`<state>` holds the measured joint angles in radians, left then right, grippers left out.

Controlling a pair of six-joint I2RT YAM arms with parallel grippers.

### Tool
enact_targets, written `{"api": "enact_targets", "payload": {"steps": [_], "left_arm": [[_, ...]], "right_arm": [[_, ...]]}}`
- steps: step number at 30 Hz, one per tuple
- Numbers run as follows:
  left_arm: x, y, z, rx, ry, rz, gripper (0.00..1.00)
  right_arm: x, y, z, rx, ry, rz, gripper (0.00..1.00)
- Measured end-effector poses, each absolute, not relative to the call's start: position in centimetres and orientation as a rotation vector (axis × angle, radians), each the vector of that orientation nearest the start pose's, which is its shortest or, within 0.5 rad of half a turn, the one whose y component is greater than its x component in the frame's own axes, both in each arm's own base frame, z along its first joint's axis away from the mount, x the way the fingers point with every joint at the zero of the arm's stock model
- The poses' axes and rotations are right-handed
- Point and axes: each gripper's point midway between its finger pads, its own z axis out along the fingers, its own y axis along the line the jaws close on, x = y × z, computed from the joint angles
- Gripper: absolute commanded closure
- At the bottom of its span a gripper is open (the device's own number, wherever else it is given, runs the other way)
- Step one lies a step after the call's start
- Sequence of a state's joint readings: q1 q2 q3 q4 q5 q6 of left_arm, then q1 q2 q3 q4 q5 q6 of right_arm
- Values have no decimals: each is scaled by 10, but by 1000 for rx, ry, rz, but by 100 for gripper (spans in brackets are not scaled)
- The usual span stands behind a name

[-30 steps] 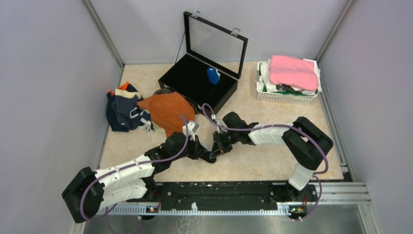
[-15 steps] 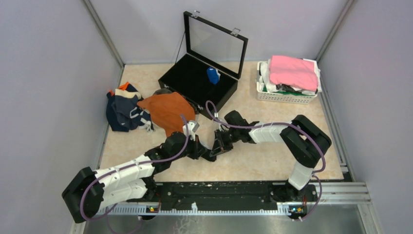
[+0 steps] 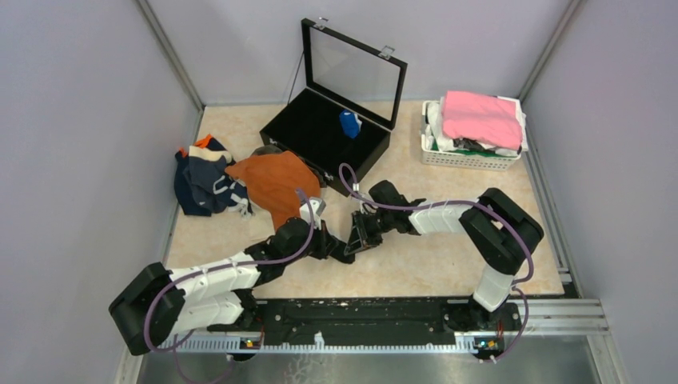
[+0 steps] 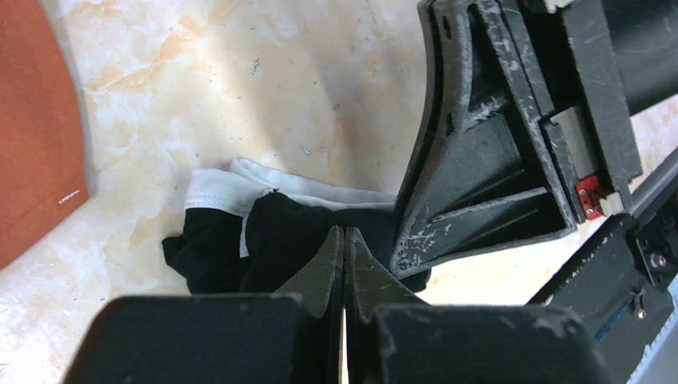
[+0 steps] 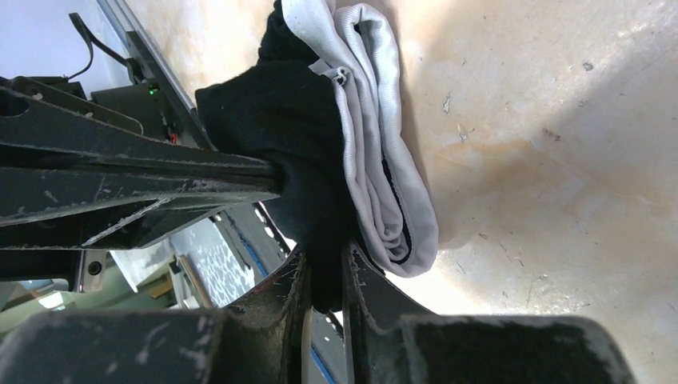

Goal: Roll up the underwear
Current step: Roll the underwear to the center of the board.

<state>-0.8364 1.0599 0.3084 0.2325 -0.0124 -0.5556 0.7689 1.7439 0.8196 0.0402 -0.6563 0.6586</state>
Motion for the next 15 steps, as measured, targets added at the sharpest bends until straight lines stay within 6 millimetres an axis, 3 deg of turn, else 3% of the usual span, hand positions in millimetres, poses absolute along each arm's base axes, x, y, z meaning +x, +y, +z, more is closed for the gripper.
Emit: {"api": "enact_targets", "payload": {"steps": [15], "left_arm": [[210,-243,51,166,2181,-764,100]], "right_arm": [[188,339,47,-487,2623,1249,53]]}}
